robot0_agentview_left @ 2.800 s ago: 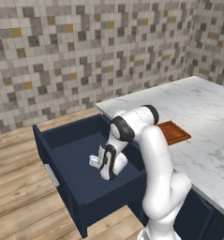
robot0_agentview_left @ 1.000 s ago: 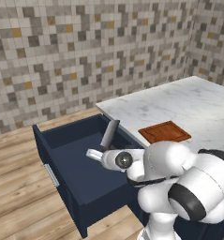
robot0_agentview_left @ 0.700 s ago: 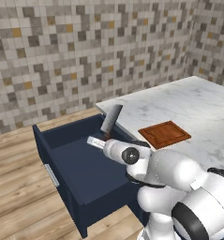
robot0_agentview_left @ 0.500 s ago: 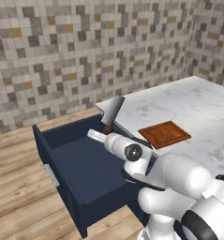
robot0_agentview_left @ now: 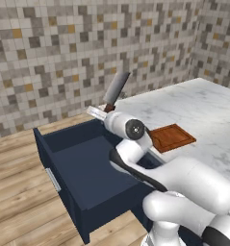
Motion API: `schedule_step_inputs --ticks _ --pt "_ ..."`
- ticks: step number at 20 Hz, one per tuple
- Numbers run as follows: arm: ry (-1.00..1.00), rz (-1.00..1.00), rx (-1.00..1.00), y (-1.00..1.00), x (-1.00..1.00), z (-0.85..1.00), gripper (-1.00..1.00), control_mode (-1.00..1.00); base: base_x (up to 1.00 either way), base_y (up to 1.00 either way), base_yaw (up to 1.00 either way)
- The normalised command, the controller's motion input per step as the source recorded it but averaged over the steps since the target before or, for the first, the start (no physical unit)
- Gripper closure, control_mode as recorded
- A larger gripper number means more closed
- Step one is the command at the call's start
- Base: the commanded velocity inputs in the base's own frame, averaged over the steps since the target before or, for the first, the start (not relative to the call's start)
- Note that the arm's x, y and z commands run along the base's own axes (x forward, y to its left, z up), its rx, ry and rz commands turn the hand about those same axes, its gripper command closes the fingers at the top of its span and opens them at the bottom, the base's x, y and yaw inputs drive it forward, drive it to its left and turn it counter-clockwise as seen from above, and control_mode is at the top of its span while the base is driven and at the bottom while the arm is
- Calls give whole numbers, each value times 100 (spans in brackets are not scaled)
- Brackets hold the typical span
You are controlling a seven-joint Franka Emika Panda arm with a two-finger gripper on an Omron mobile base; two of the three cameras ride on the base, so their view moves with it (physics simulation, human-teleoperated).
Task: Pick up the knife from the drawer and place it on the cutting board. Then place the meat from the plate to the cutting board.
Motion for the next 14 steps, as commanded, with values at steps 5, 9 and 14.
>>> schedule_step_inputs --ticks 5,9,14 --pt "3 -9 0 11 0 92 100 -100 0 0 0" --pt "19 -5 0 -13 -3 9 100 -100 0 0 0" --pt "23 -1 0 -34 -1 0 100 -100 0 0 0"
